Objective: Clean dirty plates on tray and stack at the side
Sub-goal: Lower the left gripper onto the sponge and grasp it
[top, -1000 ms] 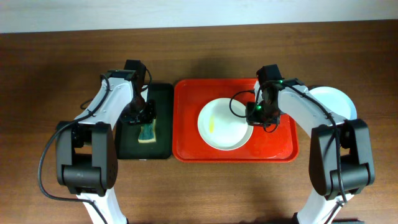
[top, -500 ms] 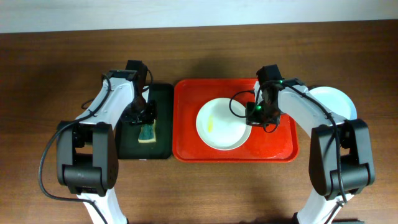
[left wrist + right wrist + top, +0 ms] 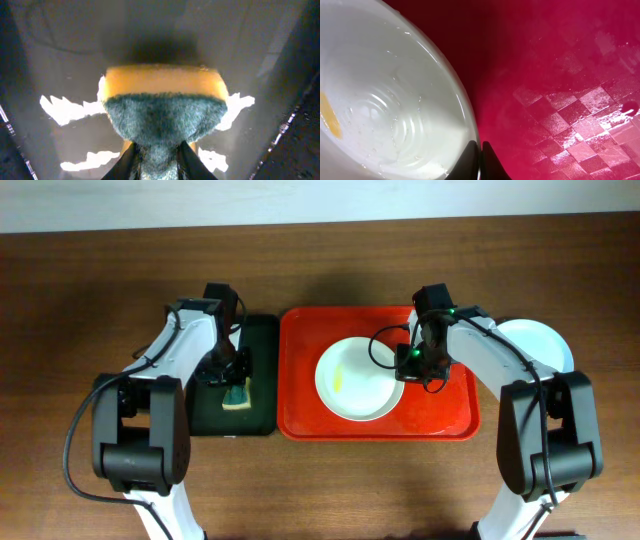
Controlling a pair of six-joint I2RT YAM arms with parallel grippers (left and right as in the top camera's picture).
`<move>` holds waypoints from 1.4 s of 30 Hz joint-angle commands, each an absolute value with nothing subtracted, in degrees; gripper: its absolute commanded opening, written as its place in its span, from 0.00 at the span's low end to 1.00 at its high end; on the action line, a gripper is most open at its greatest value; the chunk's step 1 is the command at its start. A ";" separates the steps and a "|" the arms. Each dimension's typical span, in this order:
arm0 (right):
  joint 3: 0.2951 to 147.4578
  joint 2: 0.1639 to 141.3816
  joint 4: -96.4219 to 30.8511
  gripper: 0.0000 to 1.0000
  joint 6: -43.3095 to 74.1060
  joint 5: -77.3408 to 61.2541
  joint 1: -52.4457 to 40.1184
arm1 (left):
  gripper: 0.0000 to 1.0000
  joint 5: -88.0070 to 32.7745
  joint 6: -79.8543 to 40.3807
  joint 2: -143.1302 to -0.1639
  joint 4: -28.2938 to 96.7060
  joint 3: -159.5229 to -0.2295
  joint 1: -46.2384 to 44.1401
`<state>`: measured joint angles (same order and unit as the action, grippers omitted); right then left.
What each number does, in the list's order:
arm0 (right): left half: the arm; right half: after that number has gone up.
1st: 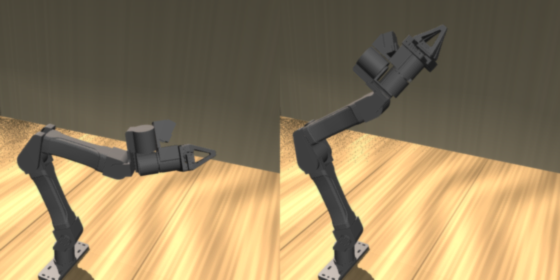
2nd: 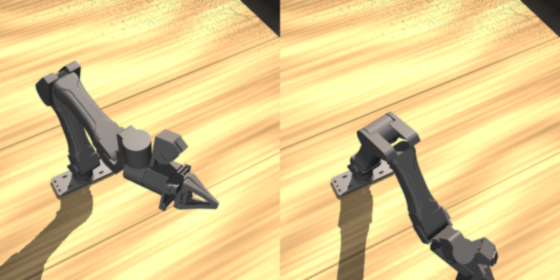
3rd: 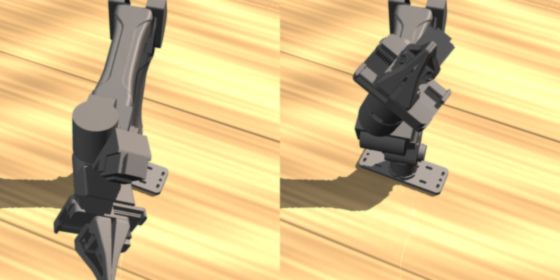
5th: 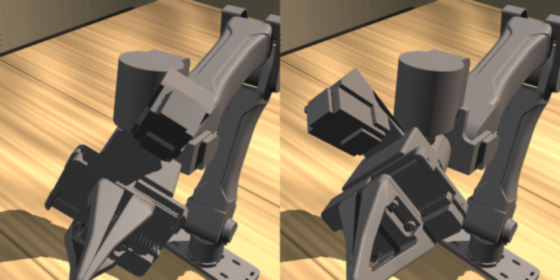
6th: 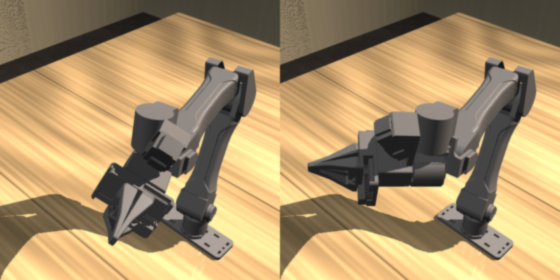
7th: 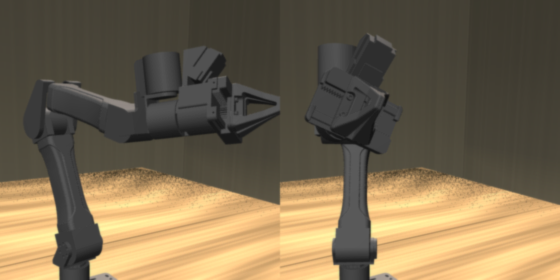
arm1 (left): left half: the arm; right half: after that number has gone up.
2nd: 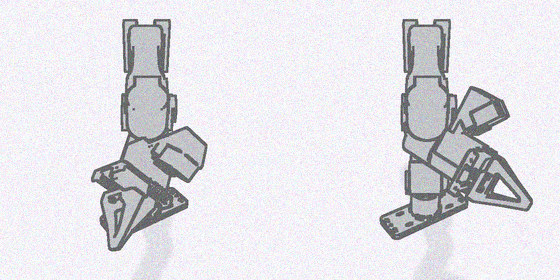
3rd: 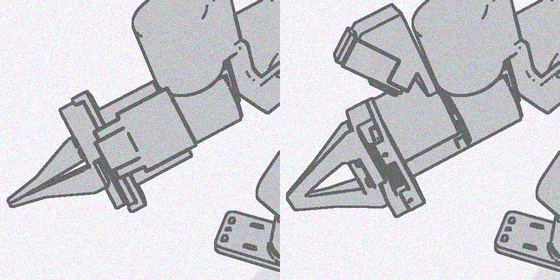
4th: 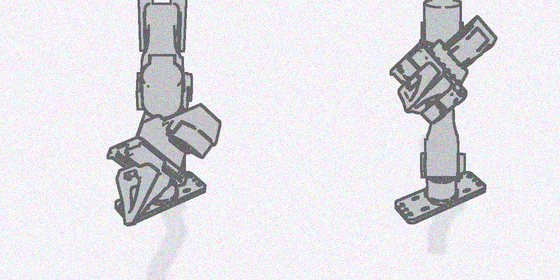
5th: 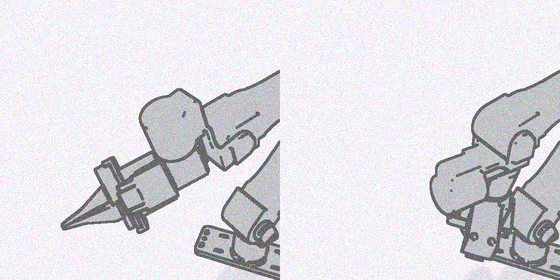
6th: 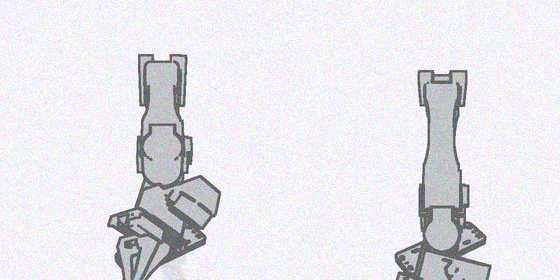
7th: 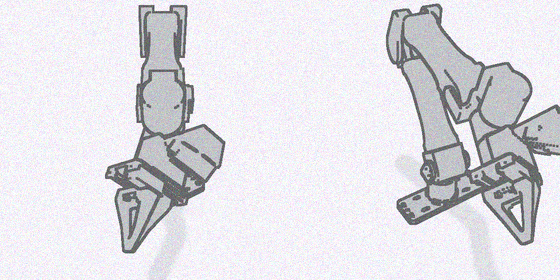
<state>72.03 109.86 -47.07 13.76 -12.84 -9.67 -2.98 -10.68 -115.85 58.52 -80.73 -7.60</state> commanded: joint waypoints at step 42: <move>69.10 109.12 -46.24 0.10 14.09 -16.10 -10.24 | 0.00 -3.99 -11.07 -106.98 64.58 -89.41 -8.32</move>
<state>70.11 109.86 -46.83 13.72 -16.60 -9.72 -3.20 -10.48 -107.98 64.16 -88.05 -7.66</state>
